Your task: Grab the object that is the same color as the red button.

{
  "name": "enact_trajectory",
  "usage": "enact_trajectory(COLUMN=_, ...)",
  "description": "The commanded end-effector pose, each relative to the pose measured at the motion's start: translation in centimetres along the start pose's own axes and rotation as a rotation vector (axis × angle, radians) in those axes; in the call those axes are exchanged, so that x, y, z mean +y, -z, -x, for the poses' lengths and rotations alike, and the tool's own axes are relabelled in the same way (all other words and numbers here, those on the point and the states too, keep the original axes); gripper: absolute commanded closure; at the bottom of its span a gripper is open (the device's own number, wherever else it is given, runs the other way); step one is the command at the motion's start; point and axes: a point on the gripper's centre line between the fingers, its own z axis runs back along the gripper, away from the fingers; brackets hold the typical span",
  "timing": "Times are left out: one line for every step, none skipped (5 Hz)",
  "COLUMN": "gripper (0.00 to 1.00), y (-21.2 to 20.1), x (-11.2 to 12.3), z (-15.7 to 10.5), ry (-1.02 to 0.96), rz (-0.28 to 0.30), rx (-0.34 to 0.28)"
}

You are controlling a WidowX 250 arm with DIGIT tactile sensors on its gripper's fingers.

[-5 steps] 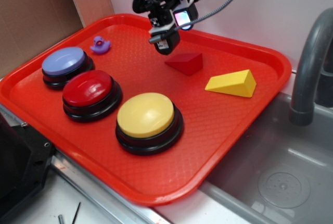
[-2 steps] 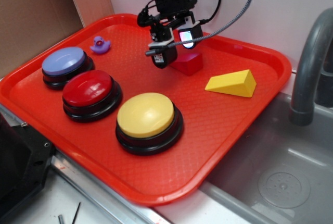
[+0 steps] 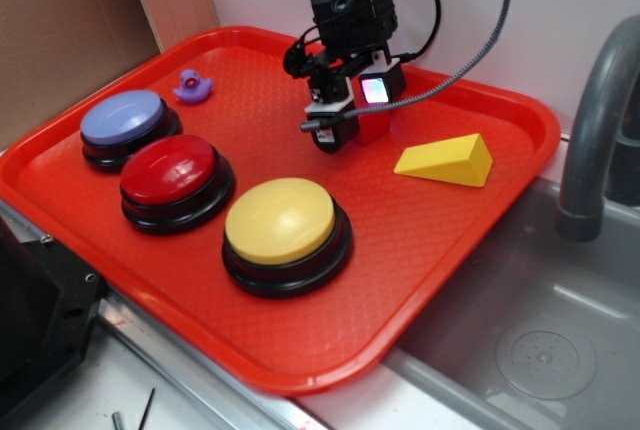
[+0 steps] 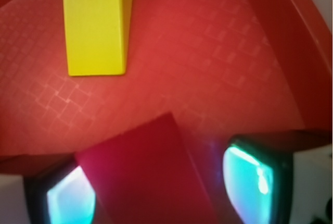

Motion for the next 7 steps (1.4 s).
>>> enact_trajectory(gripper=1.00, y=0.2, x=-1.6, z=-1.2, ry=0.063, rz=-0.094, rx=-0.007)
enact_trajectory(gripper=1.00, y=0.3, x=-1.6, z=-1.1, ry=0.062, rz=-0.088, rx=-0.011)
enact_trajectory(gripper=1.00, y=-0.1, x=-1.7, z=-1.1, ry=0.050, rz=-0.097, rx=-0.002)
enact_trajectory(gripper=1.00, y=-3.4, x=-2.4, z=-1.2, ry=-0.139, rz=-0.205, rx=0.114)
enact_trajectory(gripper=1.00, y=-7.1, x=-3.2, z=-0.9, ry=-0.386, rz=-0.260, rx=0.169)
enact_trajectory(gripper=1.00, y=-12.0, x=-4.2, z=0.0, ry=-0.640, rz=-0.255, rx=0.160)
enact_trajectory(gripper=1.00, y=-15.6, x=-5.2, z=0.3, ry=-0.891, rz=-0.282, rx=0.177)
